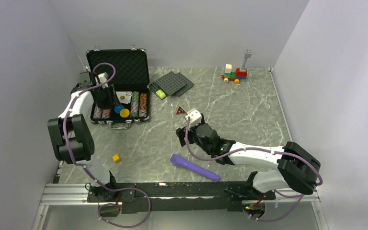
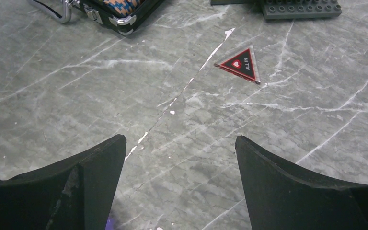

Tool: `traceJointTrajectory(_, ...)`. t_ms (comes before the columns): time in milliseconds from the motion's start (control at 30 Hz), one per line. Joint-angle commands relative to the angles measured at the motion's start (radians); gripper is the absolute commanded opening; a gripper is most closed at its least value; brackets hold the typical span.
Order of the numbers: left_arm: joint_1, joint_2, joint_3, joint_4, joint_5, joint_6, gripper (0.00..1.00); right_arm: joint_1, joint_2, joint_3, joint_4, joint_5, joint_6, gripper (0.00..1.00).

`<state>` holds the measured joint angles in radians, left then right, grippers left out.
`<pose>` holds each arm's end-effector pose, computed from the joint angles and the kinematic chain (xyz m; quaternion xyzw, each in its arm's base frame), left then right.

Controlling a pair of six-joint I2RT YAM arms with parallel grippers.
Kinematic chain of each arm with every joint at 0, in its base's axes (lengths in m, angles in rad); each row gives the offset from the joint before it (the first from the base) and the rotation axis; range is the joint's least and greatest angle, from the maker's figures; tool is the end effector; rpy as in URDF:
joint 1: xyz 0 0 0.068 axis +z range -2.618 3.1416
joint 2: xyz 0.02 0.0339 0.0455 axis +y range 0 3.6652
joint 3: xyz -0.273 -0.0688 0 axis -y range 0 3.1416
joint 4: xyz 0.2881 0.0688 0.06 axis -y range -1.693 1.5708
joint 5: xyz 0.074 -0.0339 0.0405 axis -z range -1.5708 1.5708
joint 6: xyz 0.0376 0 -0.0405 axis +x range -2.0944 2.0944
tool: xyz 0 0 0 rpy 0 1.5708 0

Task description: Pack up texas hold em set

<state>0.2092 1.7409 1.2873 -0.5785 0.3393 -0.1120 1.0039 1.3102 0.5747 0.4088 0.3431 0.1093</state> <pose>0.4013 0.0724 0.2163 -0.1076 0.9451 -0.1498 0.2699 0.1756 0.2523 0.1934 -0.2567 0.7650 0.1855 0.5608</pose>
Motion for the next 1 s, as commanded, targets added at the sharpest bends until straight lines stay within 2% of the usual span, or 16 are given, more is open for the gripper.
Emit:
traceJointTrajectory(0,-0.034,-0.147,-0.032,0.053,-0.063,0.039,0.6,-0.016,0.006,0.043,-0.023,0.048,0.042,0.88)
traceJointTrajectory(233,-0.189,-0.402,-0.127,0.06,-0.1,0.07,0.61,-0.176,0.1,0.168,-0.239,-0.092,0.153,0.88)
traceJointTrajectory(400,-0.289,-0.547,-0.233,0.096,-0.099,0.076,0.65,-0.263,0.24,0.32,-0.399,-0.139,0.209,0.87)
traceJointTrajectory(600,-0.307,-0.574,-0.226,0.082,-0.045,0.061,0.66,-0.272,0.439,0.519,-0.518,-0.141,0.298,0.91)
traceJointTrajectory(733,-0.307,-0.59,-0.226,0.081,-0.029,0.055,0.66,-0.273,0.574,0.681,-0.621,-0.073,0.345,0.94)
traceJointTrajectory(967,-0.307,-0.609,-0.226,0.085,-0.013,0.051,0.67,-0.271,0.71,0.86,-0.734,-0.013,0.472,0.96)
